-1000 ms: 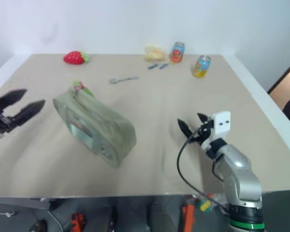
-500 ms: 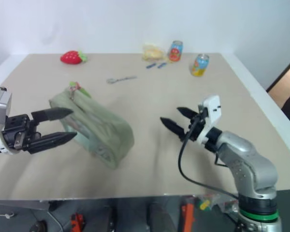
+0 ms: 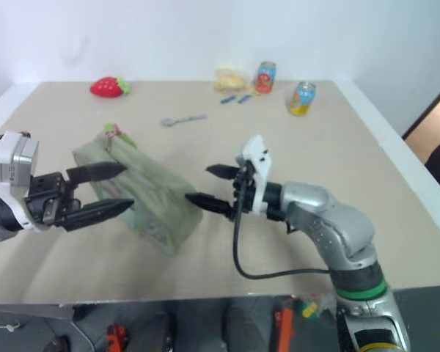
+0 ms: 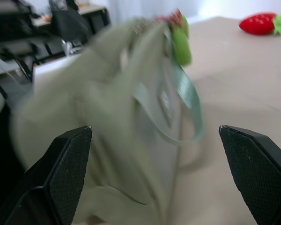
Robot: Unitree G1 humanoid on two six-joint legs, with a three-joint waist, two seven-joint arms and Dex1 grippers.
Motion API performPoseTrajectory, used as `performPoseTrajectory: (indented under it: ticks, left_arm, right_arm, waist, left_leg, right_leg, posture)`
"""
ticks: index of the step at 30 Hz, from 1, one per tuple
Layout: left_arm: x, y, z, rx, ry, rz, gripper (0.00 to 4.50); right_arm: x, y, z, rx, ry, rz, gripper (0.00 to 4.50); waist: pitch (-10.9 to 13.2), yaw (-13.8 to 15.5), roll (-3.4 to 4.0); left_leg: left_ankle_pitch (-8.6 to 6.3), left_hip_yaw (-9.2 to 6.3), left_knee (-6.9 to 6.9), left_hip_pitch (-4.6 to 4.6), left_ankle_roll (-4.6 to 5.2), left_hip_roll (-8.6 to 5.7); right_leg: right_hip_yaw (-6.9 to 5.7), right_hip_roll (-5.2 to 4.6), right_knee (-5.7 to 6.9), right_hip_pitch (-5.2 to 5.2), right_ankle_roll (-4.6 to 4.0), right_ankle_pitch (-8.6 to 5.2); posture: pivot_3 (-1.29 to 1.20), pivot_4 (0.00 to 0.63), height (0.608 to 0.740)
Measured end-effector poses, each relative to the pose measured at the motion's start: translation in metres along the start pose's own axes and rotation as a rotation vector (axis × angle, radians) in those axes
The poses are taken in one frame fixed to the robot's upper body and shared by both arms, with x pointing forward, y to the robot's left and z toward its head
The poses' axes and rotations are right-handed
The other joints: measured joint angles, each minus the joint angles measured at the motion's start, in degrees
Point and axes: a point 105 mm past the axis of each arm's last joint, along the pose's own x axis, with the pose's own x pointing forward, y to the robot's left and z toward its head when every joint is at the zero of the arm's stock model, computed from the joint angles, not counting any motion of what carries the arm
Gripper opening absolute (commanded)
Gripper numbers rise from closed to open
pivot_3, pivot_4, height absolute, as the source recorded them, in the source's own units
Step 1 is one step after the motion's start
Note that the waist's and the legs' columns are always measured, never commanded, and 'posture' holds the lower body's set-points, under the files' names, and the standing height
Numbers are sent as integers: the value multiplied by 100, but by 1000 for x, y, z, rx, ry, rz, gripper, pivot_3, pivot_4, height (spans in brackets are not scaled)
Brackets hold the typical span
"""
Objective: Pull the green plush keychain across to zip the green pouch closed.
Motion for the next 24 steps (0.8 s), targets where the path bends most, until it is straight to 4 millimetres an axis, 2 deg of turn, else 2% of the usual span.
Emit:
performPoseTrajectory:
  ticks: [2, 5, 6, 7, 11, 13, 16, 24]
  left_arm:
    - [2, -1, 2, 23, 3, -10, 4487]
    - [5, -1, 5, 71, 3, -9, 4500]
    - [6, -1, 5, 73, 5, -10, 4500]
    - [7, -1, 4, 75, 8, -11, 4500]
    - [8, 1, 3, 91, 14, 2, 4500]
    - [8, 3, 4, 100, 16, 10, 4500]
    - [8, 4, 4, 105, 15, 15, 4500]
    - [10, 8, 4, 108, 2, 38, 4500]
  right_arm:
    - [2, -1, -2, 1, 3, 8, 4500]
    - [4, 1, -2, 1, 2, 34, 3619]
    - [4, 1, -2, 0, 2, 37, 3463]
    - [4, 3, -2, -1, 1, 49, 3001]
    - [8, 9, -2, 4, -3, 95, 1659]
    - [10, 13, -4, 6, 6, 127, 774]
    - [12, 18, -6, 9, 13, 158, 43]
    - [12, 17, -5, -37, 30, 199, 43]
  waist:
    - [0, 0, 0]
    - [0, 1, 0]
    - [0, 1, 0]
    - [0, 0, 0]
    - [0, 0, 0]
    - [0, -1, 0]
    - [0, -1, 0]
    - [0, -1, 0]
  left_leg:
    - [0, -1, 0, -8, 1, 1]
    - [-1, -2, 0, -11, 1, 6]
    - [0, -2, 0, -10, 1, 8]
    - [0, -3, 0, -9, 1, 12]
    - [0, 0, 7, -7, 1, 32]
    - [0, 1, 7, -1, 1, 41]
    - [0, 2, 7, 3, 0, 46]
    - [0, 7, 7, 4, 0, 47]
  right_leg:
    - [1, 4, 2, -8, 2, 1]
    - [3, 13, 6, -12, 18, 13]
    - [4, 15, 6, -12, 15, 14]
    - [5, 19, 6, -12, 13, 14]
    - [7, 38, 6, -13, -10, 16]
    - [6, 48, 7, -12, -18, 20]
    - [5, 53, 10, -12, -27, 25]
    - [8, 53, 10, -13, -28, 26]
  posture:
    - [0, 150, 740]
    - [0, 150, 740]
    - [0, 150, 740]
    - [0, 150, 740]
    - [0, 150, 740]
    - [0, 150, 740]
    - [0, 150, 740]
    - [0, 150, 740]
